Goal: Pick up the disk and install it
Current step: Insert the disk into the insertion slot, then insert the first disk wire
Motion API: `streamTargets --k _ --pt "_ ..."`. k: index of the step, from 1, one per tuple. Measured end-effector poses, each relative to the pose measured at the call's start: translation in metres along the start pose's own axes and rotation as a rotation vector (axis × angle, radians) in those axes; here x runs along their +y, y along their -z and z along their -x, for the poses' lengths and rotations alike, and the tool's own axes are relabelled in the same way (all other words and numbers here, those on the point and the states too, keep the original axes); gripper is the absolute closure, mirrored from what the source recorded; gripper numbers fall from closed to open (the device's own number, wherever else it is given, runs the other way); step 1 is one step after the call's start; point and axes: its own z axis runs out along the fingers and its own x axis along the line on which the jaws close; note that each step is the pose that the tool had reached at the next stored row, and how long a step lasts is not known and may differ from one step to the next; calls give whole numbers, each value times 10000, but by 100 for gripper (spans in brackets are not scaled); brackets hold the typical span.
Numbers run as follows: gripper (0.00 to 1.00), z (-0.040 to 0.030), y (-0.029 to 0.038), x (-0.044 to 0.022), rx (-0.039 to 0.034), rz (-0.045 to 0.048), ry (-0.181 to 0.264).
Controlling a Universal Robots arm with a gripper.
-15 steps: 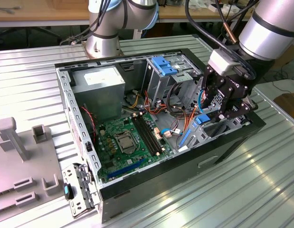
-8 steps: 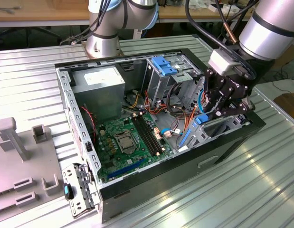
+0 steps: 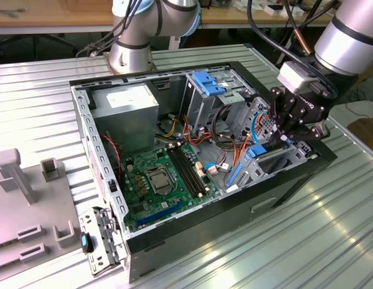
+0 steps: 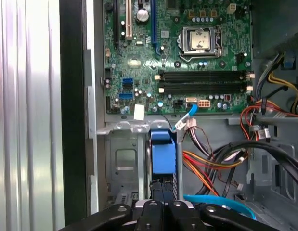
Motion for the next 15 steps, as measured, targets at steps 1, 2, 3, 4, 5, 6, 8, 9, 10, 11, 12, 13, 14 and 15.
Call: streamTargets --k 1,2,3,4,5,6,8,9,10,11,12,13,14,15 --pt "89 0 0 0 0 0 -2" --pt "89 0 1 -1 1 0 -2" --pt "89 0 1 -3 3 0 -1" --pt "89 0 1 -4 2 0 -1" --pt "89 0 1 -5 1 0 -1" --pt "89 0 1 -7 1 0 -1" --pt "89 0 0 -9 1 0 -1" --pt "89 0 0 -10 0 0 0" --pt "89 0 1 -12 1 0 -1" --pt "89 0 1 -13 2 0 0" --pt "89 0 0 -14 1 0 -1" --pt "89 0 0 -15 1 0 -1" --pt "89 -1 12 -17 4 0 0" --pt "89 0 38 -17 1 0 -1"
